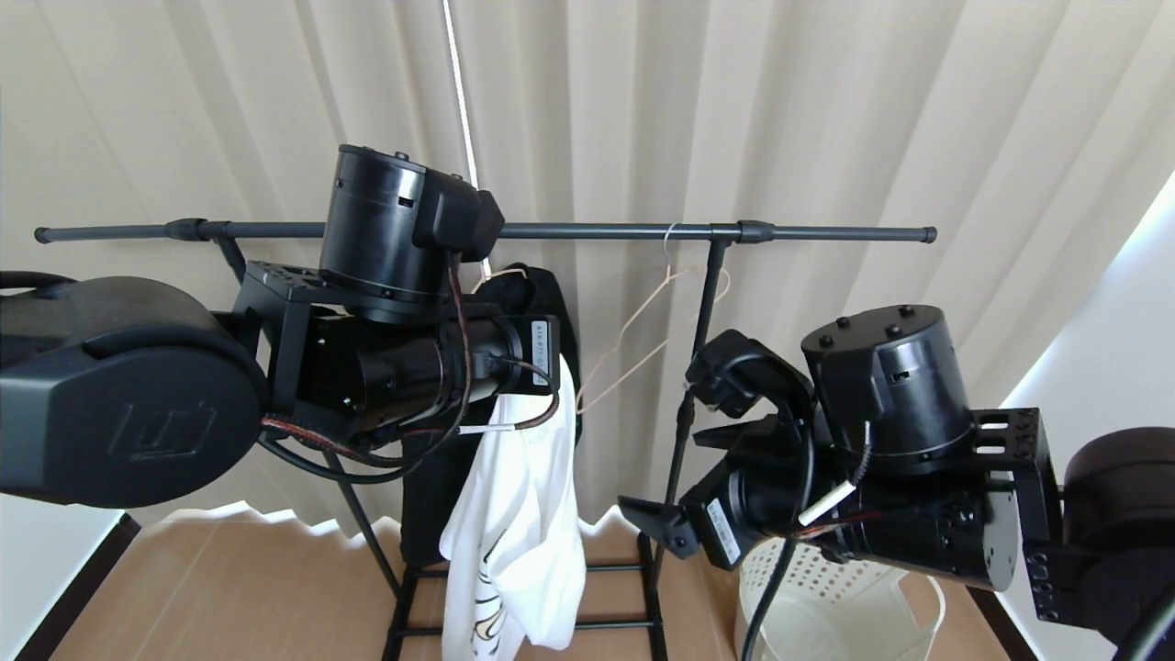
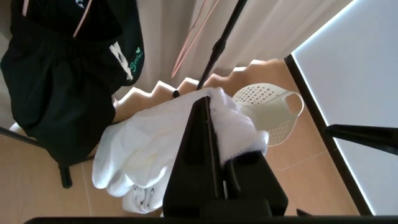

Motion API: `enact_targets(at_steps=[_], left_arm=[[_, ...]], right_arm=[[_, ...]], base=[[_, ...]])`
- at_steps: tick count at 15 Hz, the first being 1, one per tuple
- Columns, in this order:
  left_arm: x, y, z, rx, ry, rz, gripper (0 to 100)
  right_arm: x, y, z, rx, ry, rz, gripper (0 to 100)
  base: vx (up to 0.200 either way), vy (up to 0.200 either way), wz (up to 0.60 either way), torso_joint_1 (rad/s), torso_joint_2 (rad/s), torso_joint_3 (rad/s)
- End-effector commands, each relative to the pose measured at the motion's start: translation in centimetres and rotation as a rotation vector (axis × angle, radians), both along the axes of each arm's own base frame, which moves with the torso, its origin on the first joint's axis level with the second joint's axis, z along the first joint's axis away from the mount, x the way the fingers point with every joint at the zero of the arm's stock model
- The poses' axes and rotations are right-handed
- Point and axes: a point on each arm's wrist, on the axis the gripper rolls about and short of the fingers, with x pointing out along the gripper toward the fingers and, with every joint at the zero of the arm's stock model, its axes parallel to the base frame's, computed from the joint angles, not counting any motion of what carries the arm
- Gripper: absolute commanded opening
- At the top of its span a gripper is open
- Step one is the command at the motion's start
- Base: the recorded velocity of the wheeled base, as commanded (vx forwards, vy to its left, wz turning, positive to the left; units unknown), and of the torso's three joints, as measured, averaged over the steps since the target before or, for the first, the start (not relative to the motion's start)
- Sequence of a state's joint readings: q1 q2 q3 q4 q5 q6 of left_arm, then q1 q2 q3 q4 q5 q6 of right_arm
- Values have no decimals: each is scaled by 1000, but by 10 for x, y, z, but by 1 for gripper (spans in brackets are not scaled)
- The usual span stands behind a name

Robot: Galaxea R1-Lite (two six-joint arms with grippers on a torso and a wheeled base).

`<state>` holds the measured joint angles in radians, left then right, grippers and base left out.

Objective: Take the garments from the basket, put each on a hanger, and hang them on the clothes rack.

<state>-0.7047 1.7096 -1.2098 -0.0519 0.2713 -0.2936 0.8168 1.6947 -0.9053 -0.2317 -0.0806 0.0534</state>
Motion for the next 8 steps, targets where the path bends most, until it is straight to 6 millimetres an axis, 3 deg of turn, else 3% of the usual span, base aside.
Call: enact_targets(at_steps=[1, 4, 8], left_arm=[[0, 0, 0, 1, 0, -1, 0], [-2, -2, 1, -1, -3, -9, 0], [-5, -2, 5, 16, -4, -21, 0]], right_arm=[[-10, 13, -11, 65, -18, 56, 100], [5, 30, -18, 154, 4, -15, 100], [41, 38, -42, 83, -20, -202, 100]], base=[[0, 0, 0, 0, 0, 0], [0, 0, 0, 0, 0, 0], [0, 0, 0, 0, 0, 0]])
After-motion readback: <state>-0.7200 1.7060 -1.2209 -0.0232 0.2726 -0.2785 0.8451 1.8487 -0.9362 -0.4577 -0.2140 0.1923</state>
